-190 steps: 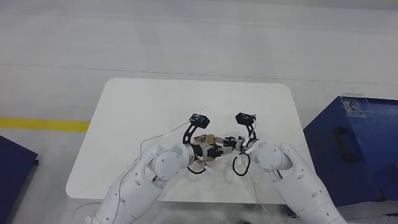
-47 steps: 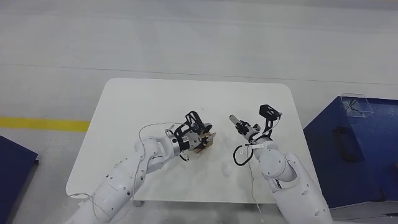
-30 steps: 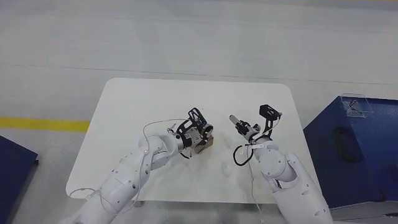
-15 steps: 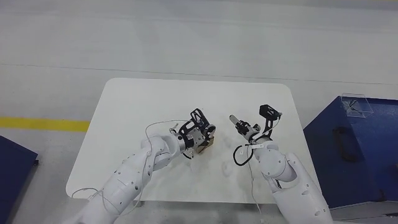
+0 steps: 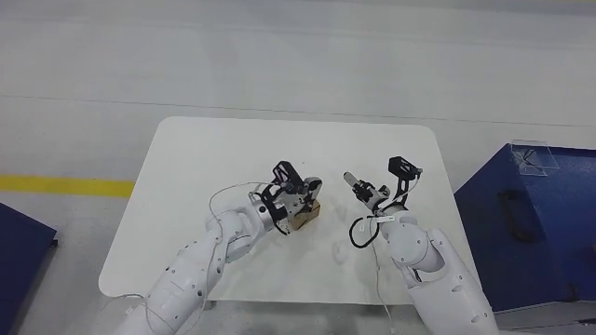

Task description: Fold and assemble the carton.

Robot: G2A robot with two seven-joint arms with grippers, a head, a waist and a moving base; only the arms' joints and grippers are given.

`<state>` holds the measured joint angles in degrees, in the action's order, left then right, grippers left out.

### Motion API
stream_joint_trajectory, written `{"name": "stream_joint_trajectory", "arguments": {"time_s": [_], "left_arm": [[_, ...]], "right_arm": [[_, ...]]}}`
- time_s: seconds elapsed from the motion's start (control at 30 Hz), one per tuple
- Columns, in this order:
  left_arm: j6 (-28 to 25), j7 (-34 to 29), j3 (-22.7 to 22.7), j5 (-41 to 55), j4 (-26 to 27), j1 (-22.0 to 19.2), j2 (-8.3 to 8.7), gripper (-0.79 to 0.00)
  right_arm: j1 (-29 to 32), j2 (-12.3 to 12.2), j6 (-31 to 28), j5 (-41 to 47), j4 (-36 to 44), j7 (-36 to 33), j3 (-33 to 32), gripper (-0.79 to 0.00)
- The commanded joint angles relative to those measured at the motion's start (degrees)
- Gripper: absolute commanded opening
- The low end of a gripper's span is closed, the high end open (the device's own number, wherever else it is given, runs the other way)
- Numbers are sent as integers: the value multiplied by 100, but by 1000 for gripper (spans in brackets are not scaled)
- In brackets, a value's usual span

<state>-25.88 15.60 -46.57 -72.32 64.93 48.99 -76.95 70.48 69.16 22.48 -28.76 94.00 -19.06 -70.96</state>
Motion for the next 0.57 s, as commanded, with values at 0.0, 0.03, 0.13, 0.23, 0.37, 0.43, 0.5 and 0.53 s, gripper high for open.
{"name": "stream_joint_trajectory", "arguments": {"time_s": [0.0,0.03,0.13,0.23,0.37,0.43,0.5,0.53], "left_arm": [[268,501,-213,-265,301,312,89,-785],[325,584,-266,-324,401,405,112,-785],[334,599,-274,-333,419,423,115,-784],[327,586,-267,-325,403,407,113,-740],[325,583,-266,-323,401,405,112,-482],[325,583,-266,-323,401,405,112,-356],[325,583,-266,-323,401,405,112,-258],[325,583,-266,-323,401,405,112,-205]], "right_arm": [[0,0,0,0,0,0,0,0],[0,0,0,0,0,0,0,0],[0,0,0,0,0,0,0,-1],[0,0,0,0,0,0,0,0],[0,0,0,0,0,0,0,-1],[0,0,0,0,0,0,0,-1],[0,0,0,0,0,0,0,-1],[0,0,0,0,0,0,0,-1]]}}
